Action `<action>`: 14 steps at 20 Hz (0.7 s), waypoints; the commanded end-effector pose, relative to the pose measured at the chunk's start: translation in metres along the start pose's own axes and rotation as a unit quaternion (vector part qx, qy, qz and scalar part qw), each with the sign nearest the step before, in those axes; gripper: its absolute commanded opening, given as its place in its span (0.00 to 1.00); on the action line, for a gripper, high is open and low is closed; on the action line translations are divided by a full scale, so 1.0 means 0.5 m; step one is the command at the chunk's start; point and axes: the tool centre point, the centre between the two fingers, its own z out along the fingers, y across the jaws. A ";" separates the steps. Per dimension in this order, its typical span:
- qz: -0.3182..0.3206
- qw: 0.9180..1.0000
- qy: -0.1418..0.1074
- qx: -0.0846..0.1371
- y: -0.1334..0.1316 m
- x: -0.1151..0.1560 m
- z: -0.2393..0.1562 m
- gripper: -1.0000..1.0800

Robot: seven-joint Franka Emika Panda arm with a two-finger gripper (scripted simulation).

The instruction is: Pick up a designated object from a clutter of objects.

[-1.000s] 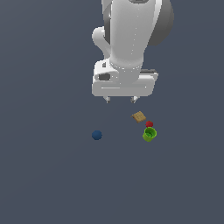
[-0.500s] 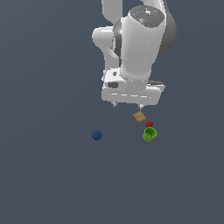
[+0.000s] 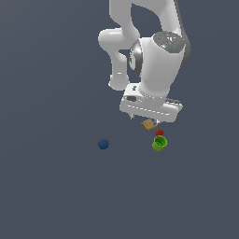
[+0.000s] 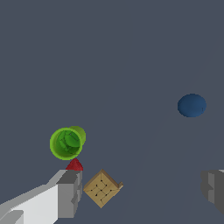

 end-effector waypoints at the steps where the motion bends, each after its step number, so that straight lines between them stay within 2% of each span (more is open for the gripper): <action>1: 0.024 1.000 0.001 0.001 -0.018 -0.008 0.021 0.96; 7: 0.079 0.997 0.003 0.003 -0.059 -0.031 0.070 0.96; 14: 0.143 0.990 0.004 0.006 -0.103 -0.062 0.126 0.96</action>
